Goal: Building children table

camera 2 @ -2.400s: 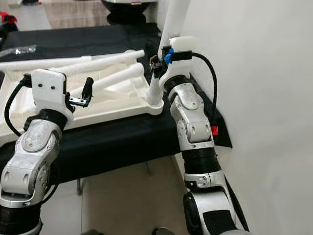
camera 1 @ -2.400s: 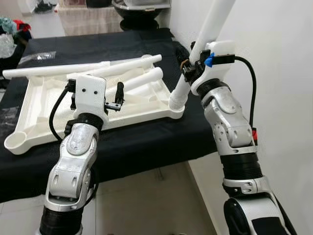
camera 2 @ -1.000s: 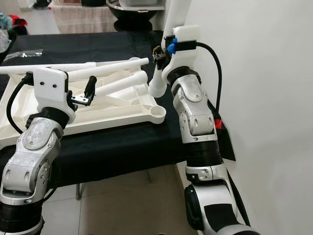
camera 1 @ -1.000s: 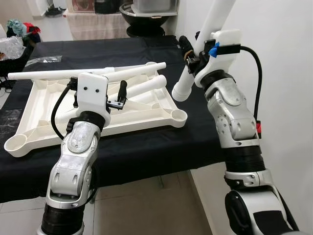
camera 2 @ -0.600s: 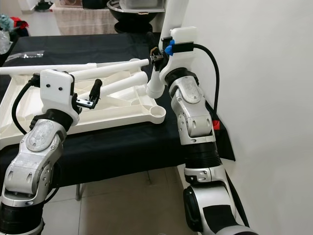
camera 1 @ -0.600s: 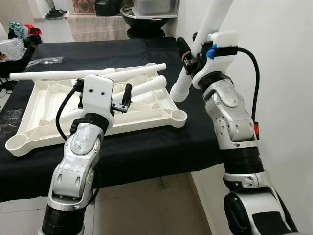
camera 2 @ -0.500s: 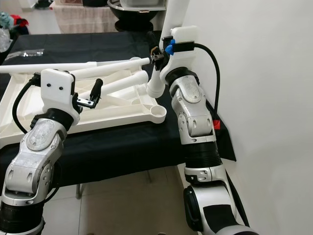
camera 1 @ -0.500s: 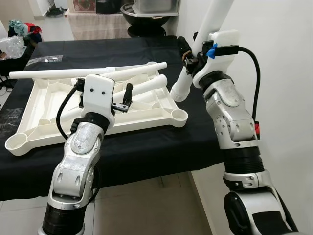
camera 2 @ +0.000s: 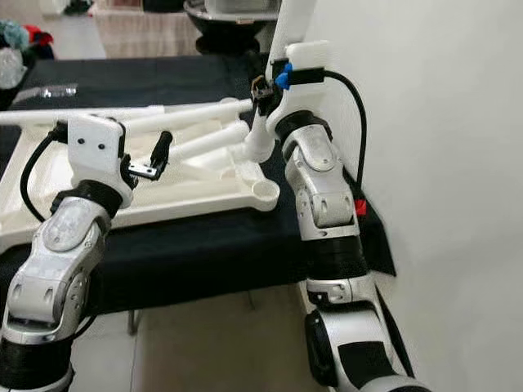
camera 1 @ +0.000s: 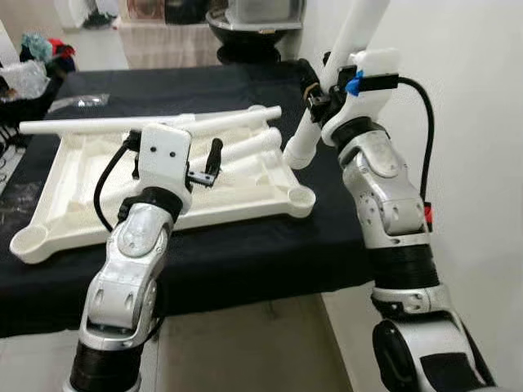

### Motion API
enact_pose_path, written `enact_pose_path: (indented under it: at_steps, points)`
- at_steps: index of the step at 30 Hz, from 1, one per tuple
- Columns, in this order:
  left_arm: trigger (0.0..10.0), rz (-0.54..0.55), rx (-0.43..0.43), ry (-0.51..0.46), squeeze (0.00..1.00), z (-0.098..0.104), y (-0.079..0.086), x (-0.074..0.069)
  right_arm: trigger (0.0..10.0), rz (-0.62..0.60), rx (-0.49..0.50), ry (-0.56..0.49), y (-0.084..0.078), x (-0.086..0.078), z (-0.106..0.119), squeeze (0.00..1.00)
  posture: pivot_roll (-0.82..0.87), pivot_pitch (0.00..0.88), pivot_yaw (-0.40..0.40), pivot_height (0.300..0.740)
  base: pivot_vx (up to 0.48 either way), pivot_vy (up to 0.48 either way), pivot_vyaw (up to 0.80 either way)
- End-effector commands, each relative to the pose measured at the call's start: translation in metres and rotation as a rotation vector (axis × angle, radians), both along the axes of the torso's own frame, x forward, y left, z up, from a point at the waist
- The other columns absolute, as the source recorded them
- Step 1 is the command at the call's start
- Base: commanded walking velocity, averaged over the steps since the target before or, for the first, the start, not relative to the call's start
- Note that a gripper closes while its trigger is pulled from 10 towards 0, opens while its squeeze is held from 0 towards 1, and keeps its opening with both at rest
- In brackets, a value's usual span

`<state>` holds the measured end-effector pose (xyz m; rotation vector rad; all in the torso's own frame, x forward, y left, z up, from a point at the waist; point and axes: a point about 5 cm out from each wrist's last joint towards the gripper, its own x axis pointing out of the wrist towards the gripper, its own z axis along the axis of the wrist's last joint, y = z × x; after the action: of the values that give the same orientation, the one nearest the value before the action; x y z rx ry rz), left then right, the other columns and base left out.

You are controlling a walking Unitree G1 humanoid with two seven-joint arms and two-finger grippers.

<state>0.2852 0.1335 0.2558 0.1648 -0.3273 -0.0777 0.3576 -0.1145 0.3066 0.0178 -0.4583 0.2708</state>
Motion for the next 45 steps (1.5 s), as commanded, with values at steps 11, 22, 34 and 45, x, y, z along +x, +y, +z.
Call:
enact_pose_path:
  at_steps: [11, 22, 34, 45]
  points:
    - [10.0, -0.019, 0.012, 0.009, 0.0, -0.002, -0.002, 0.001, 10.0, -0.016, 0.009, -0.03, -0.004, -0.003, 0.006, 0.0, 0.02, 0.058, -0.042, 0.74, 0.283, 0.0, 0.0]
    - [10.0, -0.018, 0.021, 0.014, 0.0, -0.003, -0.001, 0.001, 10.0, -0.026, 0.015, -0.035, -0.007, -0.002, 0.008, 0.0, 0.02, 0.06, -0.042, 0.74, 0.283, 0.0, 0.0]
    - [10.0, -0.016, -0.022, 0.038, 0.0, -0.004, 0.001, 0.002, 10.0, -0.014, -0.016, -0.006, -0.014, 0.006, 0.013, 0.0, 0.02, 0.075, -0.04, 0.74, 0.132, 0.0, 0.0]
    - [10.0, -0.303, -0.046, 0.174, 0.0, -0.024, -0.018, -0.016, 10.0, 0.217, -0.188, 0.141, -0.049, 0.031, 0.028, 0.0, 0.02, 0.107, -0.052, 0.74, 0.0, 0.0, 0.0]
